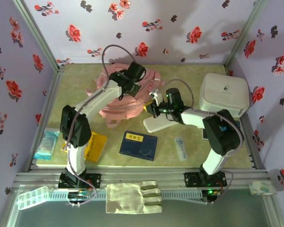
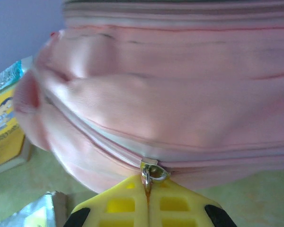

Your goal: Pack the student bag

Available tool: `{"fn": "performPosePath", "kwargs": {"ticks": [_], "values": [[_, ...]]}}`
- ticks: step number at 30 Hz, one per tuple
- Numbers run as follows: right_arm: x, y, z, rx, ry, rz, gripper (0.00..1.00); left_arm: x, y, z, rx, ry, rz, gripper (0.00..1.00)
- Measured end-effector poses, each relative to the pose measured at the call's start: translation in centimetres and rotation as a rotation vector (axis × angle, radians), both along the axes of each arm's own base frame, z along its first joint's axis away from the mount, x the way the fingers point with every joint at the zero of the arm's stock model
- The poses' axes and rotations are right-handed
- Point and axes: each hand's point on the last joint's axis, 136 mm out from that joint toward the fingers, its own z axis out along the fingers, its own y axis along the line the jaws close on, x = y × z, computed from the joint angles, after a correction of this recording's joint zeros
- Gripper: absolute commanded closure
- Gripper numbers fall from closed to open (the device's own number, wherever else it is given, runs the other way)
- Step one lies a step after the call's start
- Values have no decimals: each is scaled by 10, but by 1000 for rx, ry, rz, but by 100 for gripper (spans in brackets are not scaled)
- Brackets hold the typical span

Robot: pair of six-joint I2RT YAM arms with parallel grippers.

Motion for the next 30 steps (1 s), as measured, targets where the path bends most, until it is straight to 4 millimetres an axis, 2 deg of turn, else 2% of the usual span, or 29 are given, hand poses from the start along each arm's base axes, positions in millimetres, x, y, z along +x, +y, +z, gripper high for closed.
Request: {"fn": "performPosePath", "kwargs": {"ticks": [4, 10, 13, 16, 17, 20, 23, 27, 30], "values": [[-17, 16, -5, 28, 33, -17, 95, 2, -13, -10, -57, 69, 25, 99], [-27, 42, -14, 105, 80, -52, 95, 6, -19, -25, -155, 153, 63, 99], [-28, 49, -18, 122, 100, -69, 94, 8, -18, -31, -198, 191, 80, 100], [-27, 46, -18, 136, 93, -103, 88, 9, -19, -32, -229, 205, 87, 100], [-26, 43, -20, 136, 95, -122, 84, 10, -20, -32, -238, 205, 86, 100], [-25, 24, -18, 141, 104, -191, 56, 12, -24, -34, -265, 204, 80, 99], [-17, -4, 0, 181, 95, -297, 45, 15, -25, -39, -288, 201, 74, 100], [8, -48, 32, 236, 81, -478, 25, 15, -20, -36, -306, 197, 72, 100], [20, -68, 41, 213, 136, -606, 21, 17, -15, -25, -321, 175, 74, 100]]}}
